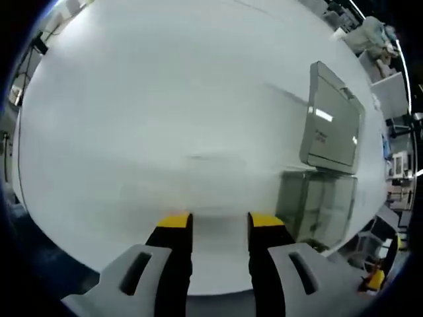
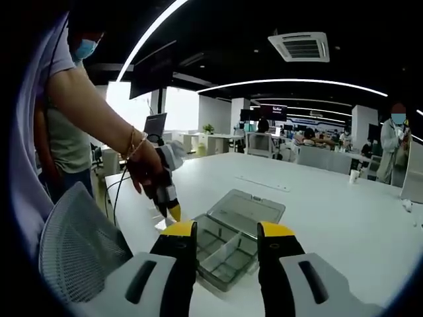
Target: Insert the divider into the dual guide fixture by aligning both edges with the guide slots and pushing it downward to the bottom, including one-sided entry, uneven engagement, binding, and posture correction.
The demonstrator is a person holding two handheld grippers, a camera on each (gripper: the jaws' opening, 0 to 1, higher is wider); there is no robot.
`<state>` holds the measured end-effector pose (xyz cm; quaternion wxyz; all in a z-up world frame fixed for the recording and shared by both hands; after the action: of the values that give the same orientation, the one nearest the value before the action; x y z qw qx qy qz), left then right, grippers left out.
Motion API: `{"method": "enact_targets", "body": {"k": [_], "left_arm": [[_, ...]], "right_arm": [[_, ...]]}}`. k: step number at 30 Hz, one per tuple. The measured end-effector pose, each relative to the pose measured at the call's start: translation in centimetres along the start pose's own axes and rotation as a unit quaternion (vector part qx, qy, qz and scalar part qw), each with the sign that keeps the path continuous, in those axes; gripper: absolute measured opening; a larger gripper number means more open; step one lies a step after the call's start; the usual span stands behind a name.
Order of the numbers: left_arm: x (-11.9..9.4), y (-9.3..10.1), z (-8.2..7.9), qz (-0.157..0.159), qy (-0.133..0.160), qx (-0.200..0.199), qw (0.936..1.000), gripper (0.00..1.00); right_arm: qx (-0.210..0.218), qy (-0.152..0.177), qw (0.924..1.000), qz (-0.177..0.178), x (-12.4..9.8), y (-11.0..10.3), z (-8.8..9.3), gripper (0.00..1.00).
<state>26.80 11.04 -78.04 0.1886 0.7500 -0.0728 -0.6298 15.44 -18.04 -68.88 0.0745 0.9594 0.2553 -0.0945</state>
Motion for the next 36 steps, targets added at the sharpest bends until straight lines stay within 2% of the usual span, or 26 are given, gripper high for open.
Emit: {"method": "enact_targets", "body": {"k": [8,12,16,24,29,36], "left_arm": [[-1.1,-0.4,-0.9,0.044,0.033,-0.019,0.9983,0.3],[-1.8,-0.3,-1.1,0.078,0.051,-0.031,0.9952,0.3],[-2.6,-0.1,-1.2,0.109,0.067,-0.038,0.9911,0.3],[-4.1,0.0,-1.6,0.175,0.109,-0.062,0.9766,0.3],[-5.1,0.2,-0.9,0.197,0.12,-0.068,0.9706,0.3],[-6.2,1.5,0.0,0.243,0.135,-0.069,0.9581,0.3]], "right_arm": [[-0.002,-0.004,1.0,-0.004,0.2,-0.2,0.0,0.36],[0.002,-0.004,1.0,-0.008,0.3,-0.2,0.0,0.41],[0.0,-0.01,0.9999,-0.008,0.5,-0.3,0.1,0.42],[-0.007,-0.019,0.9997,-0.011,0.6,-0.6,0.3,0.45],[-0.009,-0.024,0.9996,-0.011,0.7,-0.6,0.3,0.45],[-0.013,-0.028,0.9994,-0.012,0.8,-0.7,0.4,0.43]]}}
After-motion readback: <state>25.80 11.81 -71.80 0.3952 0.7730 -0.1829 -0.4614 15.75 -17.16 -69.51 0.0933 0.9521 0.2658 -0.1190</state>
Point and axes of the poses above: the point that each gripper's makers call its tool centre point, and the gripper's own axes: x roughly forward along the fingers, y roughly to its right, z roughly out of its underside, the point moved 8 cm from there along -x, roughly backward along the fingers, and after that the axes turned 8 degrees about z, right-handed, at the moved point
